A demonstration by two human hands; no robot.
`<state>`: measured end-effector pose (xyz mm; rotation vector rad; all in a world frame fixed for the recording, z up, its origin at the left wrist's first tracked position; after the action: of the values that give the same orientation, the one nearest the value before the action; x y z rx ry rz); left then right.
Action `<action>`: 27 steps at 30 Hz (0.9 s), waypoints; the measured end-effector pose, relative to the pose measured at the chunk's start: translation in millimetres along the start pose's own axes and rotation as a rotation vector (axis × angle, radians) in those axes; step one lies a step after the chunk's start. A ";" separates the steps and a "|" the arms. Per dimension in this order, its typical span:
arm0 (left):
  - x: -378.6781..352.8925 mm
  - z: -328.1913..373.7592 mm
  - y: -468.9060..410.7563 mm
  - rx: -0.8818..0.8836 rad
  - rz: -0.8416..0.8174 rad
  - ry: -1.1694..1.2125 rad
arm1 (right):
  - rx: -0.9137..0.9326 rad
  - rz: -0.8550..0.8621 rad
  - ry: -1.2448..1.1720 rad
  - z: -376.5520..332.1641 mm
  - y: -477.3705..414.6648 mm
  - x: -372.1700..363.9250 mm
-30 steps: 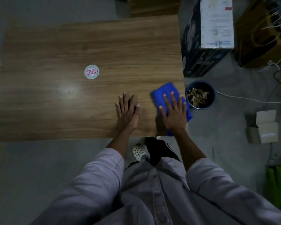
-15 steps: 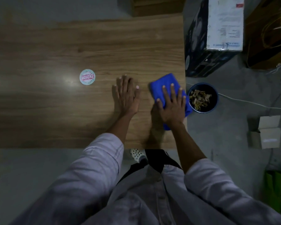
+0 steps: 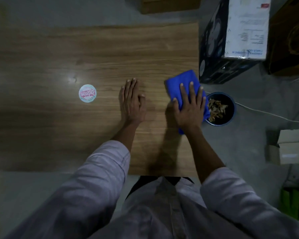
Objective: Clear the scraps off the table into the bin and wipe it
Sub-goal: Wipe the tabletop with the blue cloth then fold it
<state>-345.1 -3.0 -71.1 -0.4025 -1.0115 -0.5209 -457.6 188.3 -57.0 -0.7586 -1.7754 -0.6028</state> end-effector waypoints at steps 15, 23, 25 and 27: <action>-0.8 6.8 0.5 0.032 -0.034 0.015 | -0.036 0.054 0.015 -0.9 -28.9 2.0; 0.9 10.7 -3.3 0.096 -0.108 -0.102 | 0.565 -0.177 -0.032 -41.0 -37.5 -9.9; 2.5 11.7 -4.6 0.076 -0.124 -0.140 | 0.419 -0.092 -0.005 -16.7 -62.0 -5.5; 4.2 11.7 -5.2 0.079 -0.135 -0.163 | 0.145 0.019 0.025 -8.5 -86.8 -2.6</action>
<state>-354.4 -1.7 -61.5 -0.3110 -1.2192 -0.5744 -516.0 123.6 -60.1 -0.6645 -1.7665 -0.4636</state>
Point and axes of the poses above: each hand's wrist, its own y-axis away from the middle knuckle, its own x-axis out of the back of the hand, z = x × y, the point moved 1 cm from there along -y, towards the middle knuckle, and after that the axes turned 15 degrees about x, right-handed, at the moved point
